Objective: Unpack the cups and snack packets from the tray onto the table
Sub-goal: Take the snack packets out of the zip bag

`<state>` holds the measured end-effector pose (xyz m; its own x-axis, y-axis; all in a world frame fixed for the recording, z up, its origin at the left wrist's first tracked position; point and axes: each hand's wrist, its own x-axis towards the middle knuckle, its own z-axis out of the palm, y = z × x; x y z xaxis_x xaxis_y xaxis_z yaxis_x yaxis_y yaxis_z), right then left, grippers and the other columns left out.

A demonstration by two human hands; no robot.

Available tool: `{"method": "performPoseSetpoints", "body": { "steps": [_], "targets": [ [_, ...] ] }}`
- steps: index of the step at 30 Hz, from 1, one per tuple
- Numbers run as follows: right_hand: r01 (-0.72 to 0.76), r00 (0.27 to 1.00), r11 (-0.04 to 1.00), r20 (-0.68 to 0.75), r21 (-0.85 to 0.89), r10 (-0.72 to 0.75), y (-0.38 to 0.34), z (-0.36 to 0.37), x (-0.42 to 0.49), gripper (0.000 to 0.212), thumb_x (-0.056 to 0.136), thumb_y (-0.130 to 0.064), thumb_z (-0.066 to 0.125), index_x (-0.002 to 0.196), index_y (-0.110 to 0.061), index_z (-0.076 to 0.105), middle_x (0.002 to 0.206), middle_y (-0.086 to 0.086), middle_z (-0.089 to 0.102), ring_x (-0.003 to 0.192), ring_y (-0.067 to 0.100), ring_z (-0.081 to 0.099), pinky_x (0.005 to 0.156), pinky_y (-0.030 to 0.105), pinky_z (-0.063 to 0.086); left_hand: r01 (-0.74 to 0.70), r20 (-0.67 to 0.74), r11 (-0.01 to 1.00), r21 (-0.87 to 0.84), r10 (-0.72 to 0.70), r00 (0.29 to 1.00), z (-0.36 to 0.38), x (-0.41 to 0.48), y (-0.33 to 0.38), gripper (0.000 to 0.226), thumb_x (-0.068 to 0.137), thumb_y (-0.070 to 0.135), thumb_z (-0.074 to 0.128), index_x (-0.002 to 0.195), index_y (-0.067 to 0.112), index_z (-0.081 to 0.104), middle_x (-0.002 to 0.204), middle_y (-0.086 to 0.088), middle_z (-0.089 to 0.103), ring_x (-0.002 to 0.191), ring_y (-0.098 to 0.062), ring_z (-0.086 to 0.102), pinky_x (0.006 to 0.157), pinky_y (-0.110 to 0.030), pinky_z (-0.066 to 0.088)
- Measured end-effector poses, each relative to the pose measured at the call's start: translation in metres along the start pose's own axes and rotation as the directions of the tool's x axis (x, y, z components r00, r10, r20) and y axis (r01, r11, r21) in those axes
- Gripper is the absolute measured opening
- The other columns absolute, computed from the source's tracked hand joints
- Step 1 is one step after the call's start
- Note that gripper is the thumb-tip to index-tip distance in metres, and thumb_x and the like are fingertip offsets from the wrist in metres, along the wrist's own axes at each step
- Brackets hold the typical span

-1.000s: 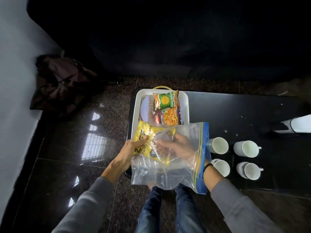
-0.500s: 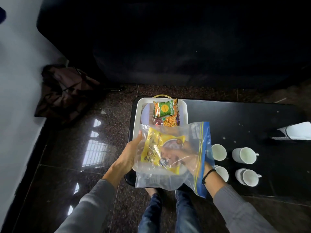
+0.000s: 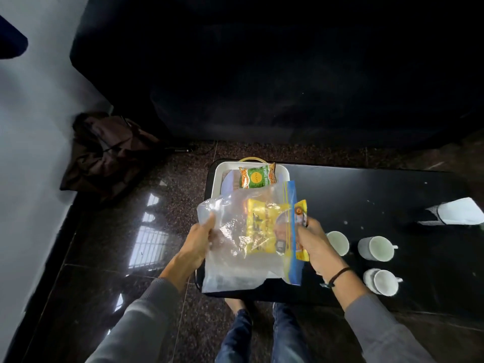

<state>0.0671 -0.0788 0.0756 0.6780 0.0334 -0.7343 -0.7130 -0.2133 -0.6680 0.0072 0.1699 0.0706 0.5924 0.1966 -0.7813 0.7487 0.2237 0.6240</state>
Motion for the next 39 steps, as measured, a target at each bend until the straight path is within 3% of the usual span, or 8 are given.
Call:
{"method": "performPoseSetpoints", "body": {
  "steps": [4, 7, 11, 20, 24, 32, 35, 39],
  "targets": [
    [0.040, 0.998, 0.998, -0.057, 0.046, -0.038, -0.005, -0.013, -0.007, 0.002, 0.087, -0.001, 0.070, 0.088, -0.002, 0.071, 0.066, 0.010, 0.064, 0.056, 0.021, 0.053, 0.050, 0.022, 0.044, 0.000, 0.237, 0.990, 0.138, -0.033, 0.971, -0.009, -0.001, 0.002, 0.034, 0.082, 0.048, 0.074, 0.100, 0.020, 0.078, 0.099, 0.004, 0.079, 0.085, -0.017, 0.073, 0.081, -0.037, 0.058],
    [0.048, 0.996, 0.996, -0.078, 0.076, -0.042, 0.000, -0.019, -0.008, 0.014, 0.077, -0.008, 0.084, 0.088, -0.009, 0.075, 0.078, 0.012, 0.079, 0.070, 0.026, 0.071, 0.072, 0.032, 0.057, 0.009, 0.100, 0.992, 0.129, -0.022, 0.995, -0.024, 0.010, -0.009, 0.055, 0.059, 0.046, 0.094, 0.094, 0.005, 0.080, 0.106, -0.025, 0.074, 0.091, -0.035, 0.070, 0.087, -0.044, 0.056],
    [0.036, 0.991, 0.994, -0.129, 0.104, -0.022, 0.013, -0.022, -0.011, 0.025, 0.074, -0.013, 0.088, 0.096, -0.010, 0.076, 0.084, 0.009, 0.081, 0.081, 0.025, 0.077, 0.076, 0.034, 0.061, 0.001, -0.007, 0.993, -0.115, -0.002, 1.000, -0.039, 0.011, -0.012, 0.033, 0.077, 0.035, 0.085, 0.097, 0.010, 0.082, 0.110, -0.016, 0.076, 0.106, -0.042, 0.069, 0.098, -0.058, 0.052],
    [0.005, 0.987, 1.000, -0.160, -0.015, -0.007, 0.049, -0.007, -0.002, 0.019, 0.081, -0.019, 0.080, 0.098, -0.017, 0.073, 0.096, 0.008, 0.079, 0.091, 0.028, 0.075, 0.088, 0.043, 0.060, -0.109, -0.233, 0.962, -0.252, 0.049, 0.971, -0.061, 0.014, -0.017, 0.010, 0.093, 0.006, 0.066, 0.087, 0.003, 0.074, 0.072, -0.002, 0.077, 0.060, -0.015, 0.073, 0.052, -0.027, 0.059],
    [-0.056, 0.995, 0.980, -0.091, -0.189, 0.040, 0.061, 0.012, 0.011, 0.012, 0.082, -0.023, 0.078, 0.092, -0.024, 0.072, 0.090, 0.003, 0.078, 0.083, 0.022, 0.076, 0.079, 0.038, 0.063, -0.096, -0.274, 0.957, -0.274, 0.018, 0.961, -0.063, 0.015, -0.019, 0.016, 0.094, 0.006, 0.066, 0.106, -0.004, 0.070, 0.087, -0.010, 0.072, 0.063, -0.015, 0.071, 0.052, -0.026, 0.060],
    [-0.075, 0.995, 0.932, -0.083, -0.355, 0.049, 0.087, 0.025, 0.043, 0.018, 0.088, -0.031, 0.069, 0.099, -0.017, 0.066, 0.102, 0.003, 0.075, 0.086, 0.023, 0.072, 0.080, 0.046, 0.062, -0.051, -0.276, 0.964, -0.261, -0.024, 0.961, -0.068, 0.025, -0.029, 0.033, 0.090, 0.012, 0.072, 0.117, -0.007, 0.069, 0.097, -0.010, 0.076, 0.081, -0.023, 0.072, 0.077, -0.039, 0.061],
    [-0.080, 0.989, 0.921, -0.148, -0.382, 0.025, 0.071, 0.024, 0.025, 0.029, 0.090, -0.023, 0.073, 0.114, -0.013, 0.059, 0.106, -0.001, 0.062, 0.085, 0.016, 0.062, 0.067, 0.025, 0.049, -0.047, -0.263, 0.959, -0.279, -0.029, 0.964, -0.064, 0.024, -0.029, 0.024, 0.089, 0.013, 0.074, 0.106, -0.003, 0.074, 0.089, -0.006, 0.077, 0.085, -0.025, 0.071, 0.097, -0.049, 0.055],
    [0.096, 0.987, 0.918, -0.086, -0.386, -0.139, 0.055, 0.014, 0.008, 0.055, 0.082, -0.022, 0.081, 0.131, -0.016, 0.056, 0.126, 0.001, 0.058, 0.106, 0.018, 0.059, 0.087, 0.031, 0.051, -0.033, -0.197, 0.956, -0.291, -0.026, 0.980, -0.060, 0.019, -0.027, 0.015, 0.086, 0.022, 0.076, 0.076, 0.012, 0.081, 0.084, 0.001, 0.078, 0.091, -0.023, 0.070, 0.107, -0.052, 0.047]
  ]
}}
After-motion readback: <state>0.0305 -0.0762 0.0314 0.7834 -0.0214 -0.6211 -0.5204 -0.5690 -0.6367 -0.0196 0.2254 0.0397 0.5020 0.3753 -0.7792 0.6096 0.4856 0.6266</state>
